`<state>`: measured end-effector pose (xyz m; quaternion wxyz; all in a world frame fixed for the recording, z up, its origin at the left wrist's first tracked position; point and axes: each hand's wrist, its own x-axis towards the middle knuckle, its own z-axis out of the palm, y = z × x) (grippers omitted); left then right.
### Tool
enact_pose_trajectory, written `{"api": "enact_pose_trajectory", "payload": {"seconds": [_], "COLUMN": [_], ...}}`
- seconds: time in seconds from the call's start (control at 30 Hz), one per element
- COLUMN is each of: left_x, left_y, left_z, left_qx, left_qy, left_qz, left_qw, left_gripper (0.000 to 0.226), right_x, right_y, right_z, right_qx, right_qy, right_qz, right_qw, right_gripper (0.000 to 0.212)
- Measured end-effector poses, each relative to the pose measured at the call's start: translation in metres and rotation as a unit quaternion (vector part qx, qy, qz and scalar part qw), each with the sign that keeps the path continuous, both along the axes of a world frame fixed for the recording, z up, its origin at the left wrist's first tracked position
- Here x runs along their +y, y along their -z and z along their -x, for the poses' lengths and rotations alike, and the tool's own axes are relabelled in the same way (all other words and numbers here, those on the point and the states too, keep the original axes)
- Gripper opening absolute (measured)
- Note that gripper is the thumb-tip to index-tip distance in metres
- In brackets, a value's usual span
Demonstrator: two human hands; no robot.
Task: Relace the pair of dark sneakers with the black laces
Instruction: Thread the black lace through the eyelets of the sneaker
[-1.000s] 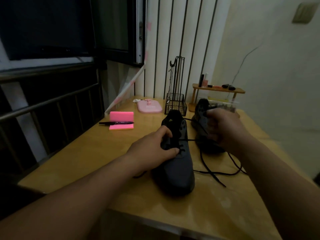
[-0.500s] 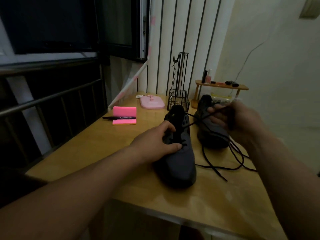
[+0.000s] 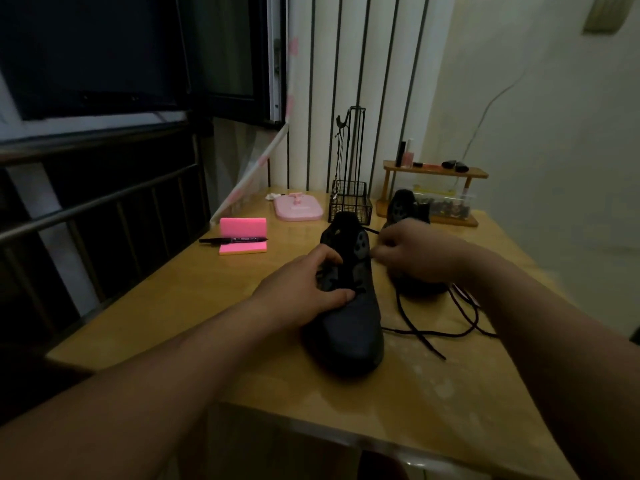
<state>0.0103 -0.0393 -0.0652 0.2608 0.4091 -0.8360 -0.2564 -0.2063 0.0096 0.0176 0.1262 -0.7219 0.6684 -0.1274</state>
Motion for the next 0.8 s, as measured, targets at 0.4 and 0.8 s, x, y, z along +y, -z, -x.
{"api": "enact_pose_trajectory", "payload": {"seconds": [0.4,0.8], "left_x": [-0.006,0.001], "left_y": [0.012,0.023], "left_z": [0.001,0.002], "left_qx": [0.047,0.072], "left_qy": [0.013,-0.019], "left_qz": [-0.014,0.053], "left_qw": [0.999,0.996], "left_gripper": [0.057,0.060], "right_x": [0.002,-0.012], "right_y": [0.041,0.040], "right_z": [0.000,-0.027], "right_qx": [-0.048,0.089], "right_qy": [0.035,-0.035], "right_qz": [0.172,0.156], "right_qw": [0.983,0.983], "right_gripper": [0.012,0.011]}}
